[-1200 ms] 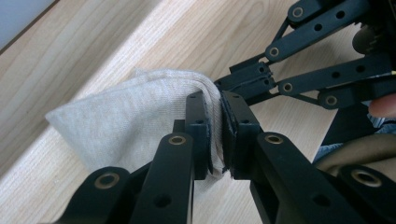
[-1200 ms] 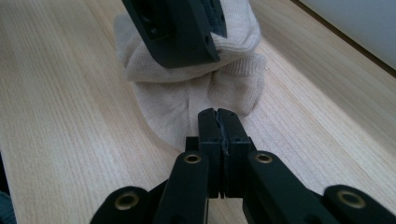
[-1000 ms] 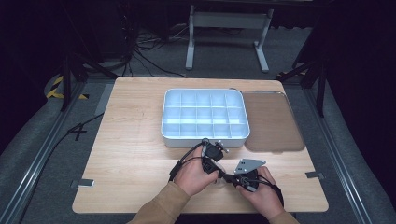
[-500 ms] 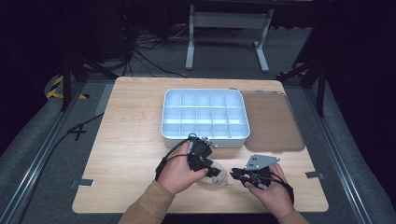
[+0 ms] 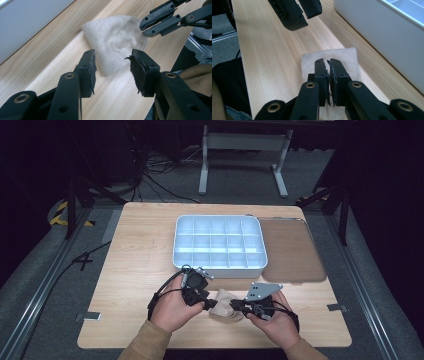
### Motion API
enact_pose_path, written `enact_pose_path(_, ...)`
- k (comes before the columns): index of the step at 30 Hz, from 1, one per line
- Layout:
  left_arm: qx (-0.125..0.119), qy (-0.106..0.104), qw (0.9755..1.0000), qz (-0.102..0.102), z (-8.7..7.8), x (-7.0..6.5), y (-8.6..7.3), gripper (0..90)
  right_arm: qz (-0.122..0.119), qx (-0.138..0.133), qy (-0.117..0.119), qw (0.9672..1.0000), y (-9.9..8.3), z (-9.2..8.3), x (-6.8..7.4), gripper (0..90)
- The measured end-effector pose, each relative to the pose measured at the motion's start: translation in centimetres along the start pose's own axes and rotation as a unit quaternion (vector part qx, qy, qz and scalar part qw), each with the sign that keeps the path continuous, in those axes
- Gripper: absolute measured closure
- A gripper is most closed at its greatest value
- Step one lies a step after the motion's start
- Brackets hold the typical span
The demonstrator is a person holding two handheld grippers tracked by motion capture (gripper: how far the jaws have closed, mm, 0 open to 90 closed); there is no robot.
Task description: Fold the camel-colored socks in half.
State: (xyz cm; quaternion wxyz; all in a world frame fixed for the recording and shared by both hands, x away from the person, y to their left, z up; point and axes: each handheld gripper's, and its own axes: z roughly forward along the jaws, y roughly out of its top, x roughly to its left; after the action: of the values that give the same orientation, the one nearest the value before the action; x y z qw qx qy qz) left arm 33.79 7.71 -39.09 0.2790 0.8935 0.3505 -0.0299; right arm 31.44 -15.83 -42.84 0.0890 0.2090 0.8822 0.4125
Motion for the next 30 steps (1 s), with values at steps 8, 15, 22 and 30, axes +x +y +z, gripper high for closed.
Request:
enact_pose_path(8, 0.009, 0.011, 0.9999, -0.007, 0.1, 0.5, -0.9, 57.9, -0.008, 0.039, 0.010, 0.9992, 0.1, 1.7, 0.2, 86.3)
enact_pose_path(15, 0.025, 0.024, 0.9993, 0.013, 1.6, 0.5, -0.5, 63.8, -0.009, 0.046, 0.004, 0.9989, -0.4, 1.4, 0.3, 87.0)
enact_pose_path(22, 0.056, 0.012, 0.9979, 0.030, 3.7, -0.1, 0.1, 70.9, -0.001, 0.051, -0.006, 0.9987, -1.1, 0.9, 0.1, 86.8)
enact_pose_path(30, 0.076, 0.006, 0.9958, 0.050, 5.1, -0.9, 0.7, 72.1, 0.002, 0.055, -0.017, 0.9983, -1.8, 0.4, -0.1, 86.1)
